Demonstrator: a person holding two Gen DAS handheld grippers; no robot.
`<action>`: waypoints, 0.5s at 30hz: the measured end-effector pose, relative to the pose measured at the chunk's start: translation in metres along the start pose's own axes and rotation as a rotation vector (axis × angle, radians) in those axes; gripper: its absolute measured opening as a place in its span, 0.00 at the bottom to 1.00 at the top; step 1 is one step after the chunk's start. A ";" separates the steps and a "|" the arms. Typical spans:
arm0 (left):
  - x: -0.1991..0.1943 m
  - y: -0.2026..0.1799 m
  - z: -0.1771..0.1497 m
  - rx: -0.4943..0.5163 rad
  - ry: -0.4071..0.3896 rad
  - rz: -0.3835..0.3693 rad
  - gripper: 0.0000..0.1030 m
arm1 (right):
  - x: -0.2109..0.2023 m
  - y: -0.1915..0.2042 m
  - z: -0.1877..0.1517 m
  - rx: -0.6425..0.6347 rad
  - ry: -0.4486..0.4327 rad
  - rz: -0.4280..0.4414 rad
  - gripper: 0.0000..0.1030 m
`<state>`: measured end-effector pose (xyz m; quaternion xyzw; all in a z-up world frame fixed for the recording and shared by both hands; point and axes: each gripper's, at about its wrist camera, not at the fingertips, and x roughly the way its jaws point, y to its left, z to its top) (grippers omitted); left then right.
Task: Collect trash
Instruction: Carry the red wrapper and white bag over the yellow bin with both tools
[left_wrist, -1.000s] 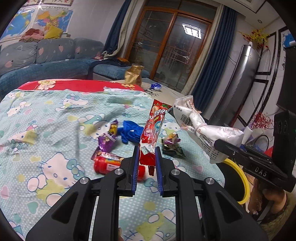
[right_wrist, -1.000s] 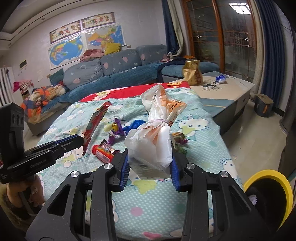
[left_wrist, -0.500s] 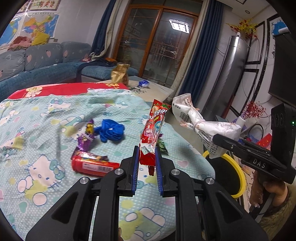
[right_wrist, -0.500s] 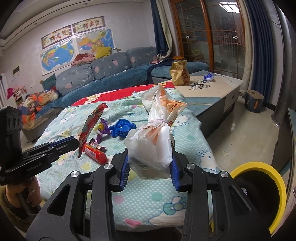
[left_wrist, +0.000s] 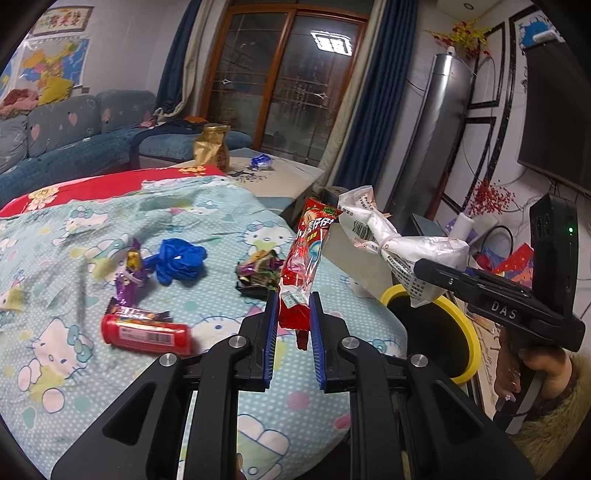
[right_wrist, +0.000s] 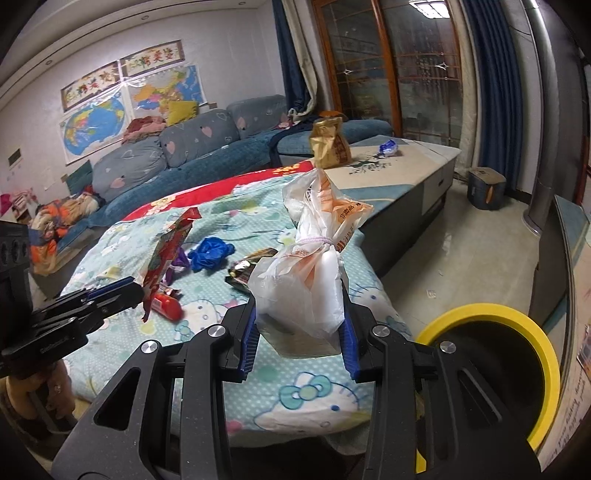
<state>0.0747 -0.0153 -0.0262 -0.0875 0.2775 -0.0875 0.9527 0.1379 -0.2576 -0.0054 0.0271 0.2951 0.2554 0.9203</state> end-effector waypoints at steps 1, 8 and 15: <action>0.001 -0.003 0.000 0.005 0.001 -0.003 0.16 | -0.001 -0.001 -0.001 0.004 0.000 -0.004 0.29; 0.009 -0.020 -0.002 0.044 0.017 -0.026 0.16 | -0.008 -0.019 -0.007 0.033 -0.003 -0.051 0.29; 0.017 -0.038 -0.006 0.083 0.035 -0.050 0.16 | -0.015 -0.039 -0.017 0.071 0.000 -0.103 0.29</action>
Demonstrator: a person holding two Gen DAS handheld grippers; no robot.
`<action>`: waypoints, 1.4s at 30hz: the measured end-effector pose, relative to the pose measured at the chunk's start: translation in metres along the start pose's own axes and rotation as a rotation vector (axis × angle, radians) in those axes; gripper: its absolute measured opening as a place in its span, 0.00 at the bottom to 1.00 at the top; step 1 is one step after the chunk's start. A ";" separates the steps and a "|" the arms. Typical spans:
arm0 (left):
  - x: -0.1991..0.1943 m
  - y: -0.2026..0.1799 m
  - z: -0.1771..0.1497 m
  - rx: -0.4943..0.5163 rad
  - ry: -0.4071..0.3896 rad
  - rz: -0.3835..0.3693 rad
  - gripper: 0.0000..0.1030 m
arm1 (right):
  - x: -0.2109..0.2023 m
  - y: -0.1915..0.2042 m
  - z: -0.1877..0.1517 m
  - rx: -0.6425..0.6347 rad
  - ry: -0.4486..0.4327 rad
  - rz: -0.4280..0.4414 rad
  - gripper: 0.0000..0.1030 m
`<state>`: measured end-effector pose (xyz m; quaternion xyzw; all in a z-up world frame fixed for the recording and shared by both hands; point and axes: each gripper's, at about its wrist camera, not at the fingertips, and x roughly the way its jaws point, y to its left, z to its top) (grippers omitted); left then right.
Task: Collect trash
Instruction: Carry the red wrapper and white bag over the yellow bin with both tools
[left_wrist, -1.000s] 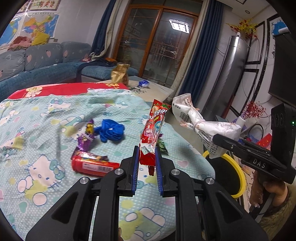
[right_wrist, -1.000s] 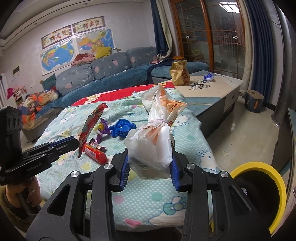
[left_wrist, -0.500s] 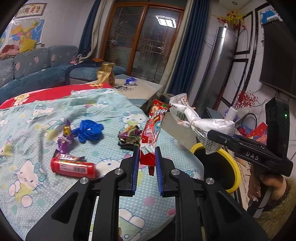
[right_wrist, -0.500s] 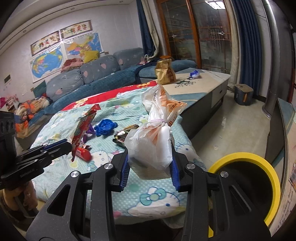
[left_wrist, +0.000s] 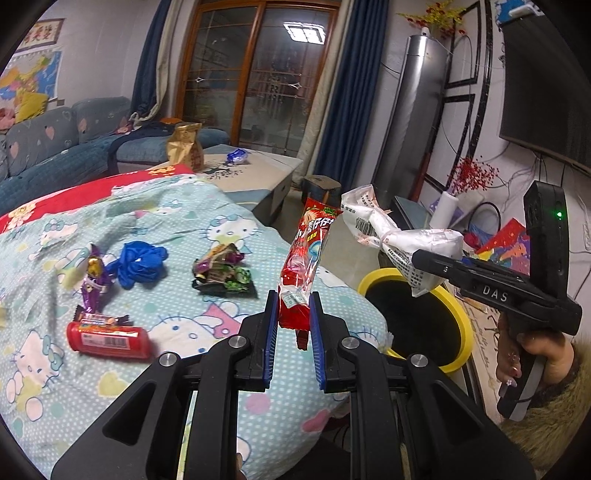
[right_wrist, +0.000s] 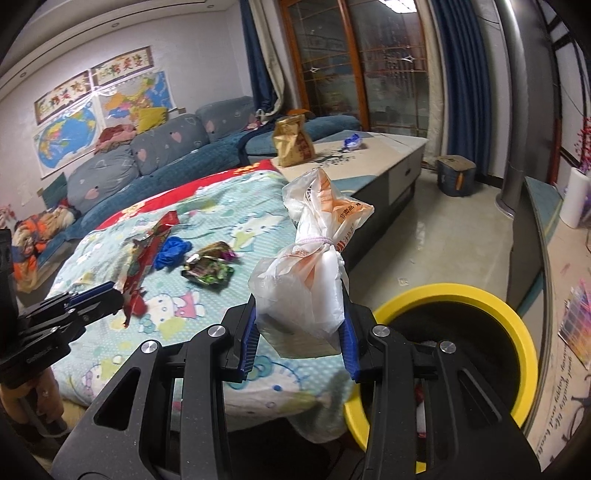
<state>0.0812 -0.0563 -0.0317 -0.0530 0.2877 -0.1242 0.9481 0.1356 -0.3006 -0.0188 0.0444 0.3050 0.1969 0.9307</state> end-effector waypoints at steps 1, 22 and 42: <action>0.001 -0.002 -0.001 0.005 0.002 -0.003 0.16 | -0.001 -0.002 -0.001 0.007 0.000 -0.005 0.29; 0.034 -0.059 -0.006 0.106 0.060 -0.078 0.16 | -0.012 -0.065 -0.023 0.156 0.017 -0.126 0.29; 0.084 -0.119 -0.017 0.219 0.138 -0.155 0.16 | -0.009 -0.118 -0.044 0.298 0.062 -0.201 0.29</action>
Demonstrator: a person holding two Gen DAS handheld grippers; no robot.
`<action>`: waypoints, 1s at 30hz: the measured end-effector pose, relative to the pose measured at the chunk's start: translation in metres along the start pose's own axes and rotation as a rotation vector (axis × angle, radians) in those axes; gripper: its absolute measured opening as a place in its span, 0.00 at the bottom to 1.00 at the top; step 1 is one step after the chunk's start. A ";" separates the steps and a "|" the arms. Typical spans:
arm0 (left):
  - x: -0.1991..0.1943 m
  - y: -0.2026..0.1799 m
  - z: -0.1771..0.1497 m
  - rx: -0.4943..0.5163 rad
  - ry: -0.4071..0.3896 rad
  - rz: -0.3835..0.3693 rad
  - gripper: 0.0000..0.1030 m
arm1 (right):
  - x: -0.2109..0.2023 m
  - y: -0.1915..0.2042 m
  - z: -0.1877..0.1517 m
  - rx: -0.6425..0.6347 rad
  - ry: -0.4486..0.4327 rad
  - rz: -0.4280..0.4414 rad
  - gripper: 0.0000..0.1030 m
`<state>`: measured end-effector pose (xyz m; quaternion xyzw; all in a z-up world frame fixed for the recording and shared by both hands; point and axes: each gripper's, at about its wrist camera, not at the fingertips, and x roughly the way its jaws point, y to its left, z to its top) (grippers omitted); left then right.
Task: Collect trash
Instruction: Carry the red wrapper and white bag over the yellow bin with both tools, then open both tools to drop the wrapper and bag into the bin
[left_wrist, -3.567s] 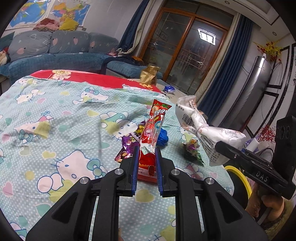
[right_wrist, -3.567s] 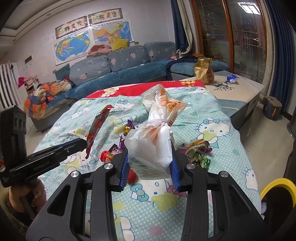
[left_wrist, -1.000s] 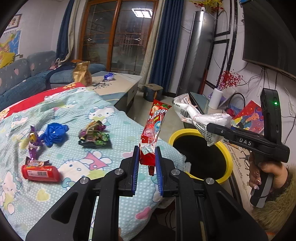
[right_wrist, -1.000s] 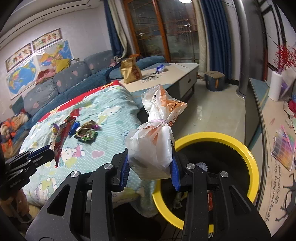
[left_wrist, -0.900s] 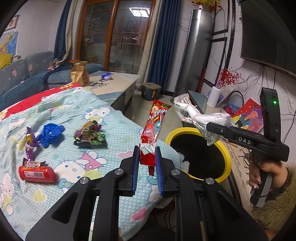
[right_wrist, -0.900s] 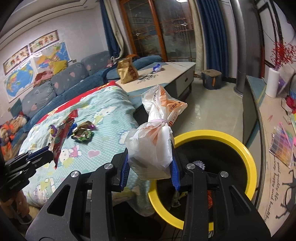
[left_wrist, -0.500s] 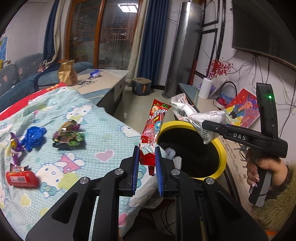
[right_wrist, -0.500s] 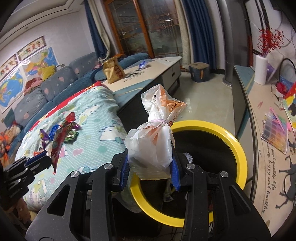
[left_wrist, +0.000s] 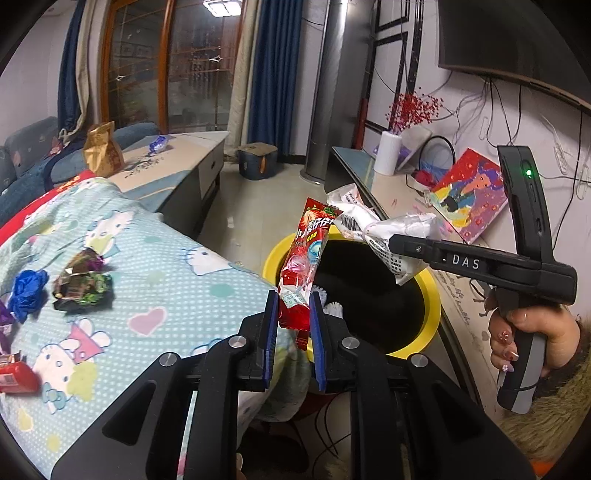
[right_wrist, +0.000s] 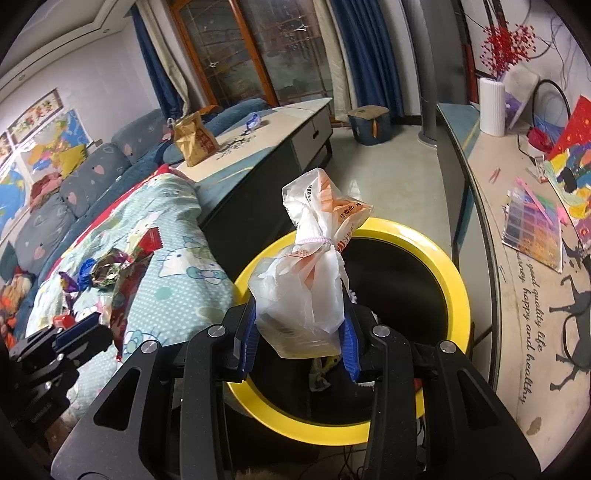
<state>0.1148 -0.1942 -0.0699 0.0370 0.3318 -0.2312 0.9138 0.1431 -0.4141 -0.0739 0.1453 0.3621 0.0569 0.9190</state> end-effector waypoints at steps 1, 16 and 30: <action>0.003 -0.001 0.000 0.003 0.005 -0.003 0.16 | 0.001 -0.002 0.000 0.004 0.002 -0.003 0.29; 0.052 -0.020 -0.001 0.049 0.089 -0.040 0.16 | 0.010 -0.024 -0.008 0.054 0.035 -0.032 0.29; 0.082 -0.016 0.010 0.007 0.088 -0.088 0.74 | 0.006 -0.045 -0.012 0.141 0.009 -0.071 0.59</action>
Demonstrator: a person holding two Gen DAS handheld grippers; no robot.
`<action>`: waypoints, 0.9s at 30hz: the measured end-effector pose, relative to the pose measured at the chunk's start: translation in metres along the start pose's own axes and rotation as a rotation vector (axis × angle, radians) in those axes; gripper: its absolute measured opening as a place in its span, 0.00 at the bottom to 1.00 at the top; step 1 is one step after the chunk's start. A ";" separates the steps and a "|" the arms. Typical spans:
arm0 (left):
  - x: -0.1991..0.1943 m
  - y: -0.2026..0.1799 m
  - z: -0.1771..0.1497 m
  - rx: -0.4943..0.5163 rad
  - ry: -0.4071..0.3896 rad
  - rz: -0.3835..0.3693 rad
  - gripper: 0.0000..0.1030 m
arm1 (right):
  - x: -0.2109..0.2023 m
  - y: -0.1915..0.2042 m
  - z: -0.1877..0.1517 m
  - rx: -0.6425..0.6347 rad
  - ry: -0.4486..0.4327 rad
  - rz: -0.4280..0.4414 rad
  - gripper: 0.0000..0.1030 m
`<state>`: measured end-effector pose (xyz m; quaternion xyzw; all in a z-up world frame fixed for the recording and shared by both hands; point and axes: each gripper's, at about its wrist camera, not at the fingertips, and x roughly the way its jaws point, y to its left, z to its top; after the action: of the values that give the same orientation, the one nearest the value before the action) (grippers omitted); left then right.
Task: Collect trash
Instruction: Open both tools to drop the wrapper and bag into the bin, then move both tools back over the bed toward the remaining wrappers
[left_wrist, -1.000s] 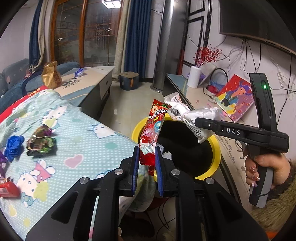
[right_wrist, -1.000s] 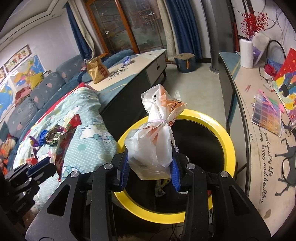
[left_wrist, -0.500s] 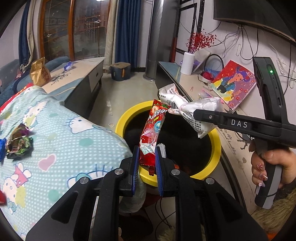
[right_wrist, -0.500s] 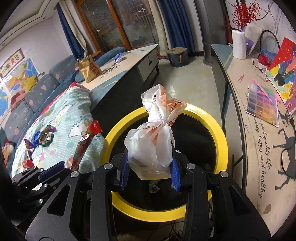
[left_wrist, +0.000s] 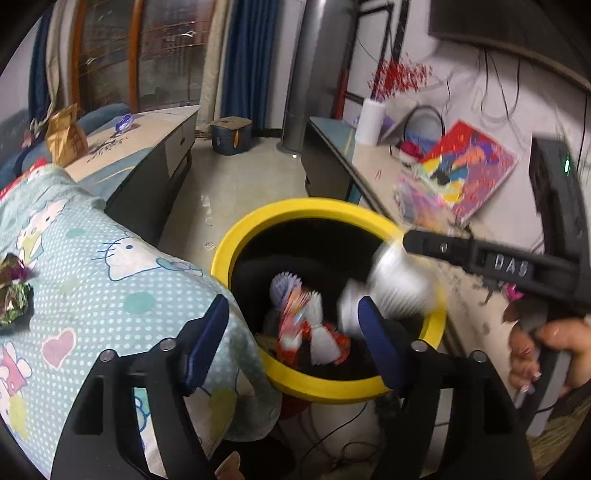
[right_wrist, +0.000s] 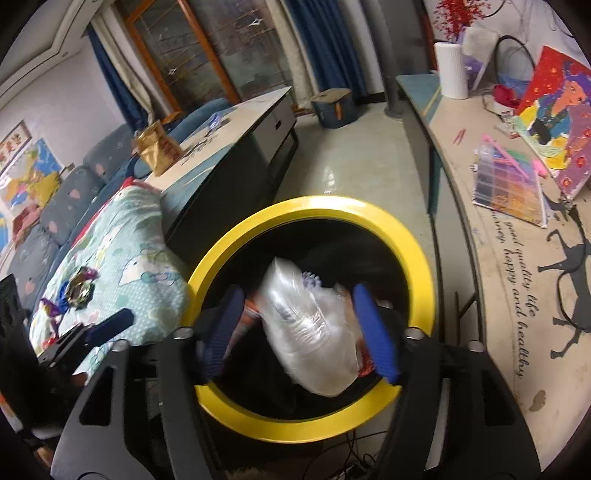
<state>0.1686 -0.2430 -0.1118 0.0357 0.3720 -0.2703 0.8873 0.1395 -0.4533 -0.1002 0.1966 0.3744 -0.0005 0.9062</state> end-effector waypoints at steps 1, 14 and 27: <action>-0.003 0.001 0.001 -0.007 -0.012 0.005 0.79 | -0.001 0.000 0.000 0.000 -0.004 -0.003 0.60; -0.065 0.037 -0.010 -0.108 -0.135 0.158 0.93 | -0.011 0.049 -0.005 -0.132 -0.042 0.043 0.66; -0.114 0.071 -0.020 -0.175 -0.216 0.266 0.93 | -0.020 0.099 -0.018 -0.246 -0.051 0.112 0.70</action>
<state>0.1259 -0.1252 -0.0584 -0.0219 0.2887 -0.1196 0.9497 0.1274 -0.3582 -0.0628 0.1046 0.3370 0.0908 0.9313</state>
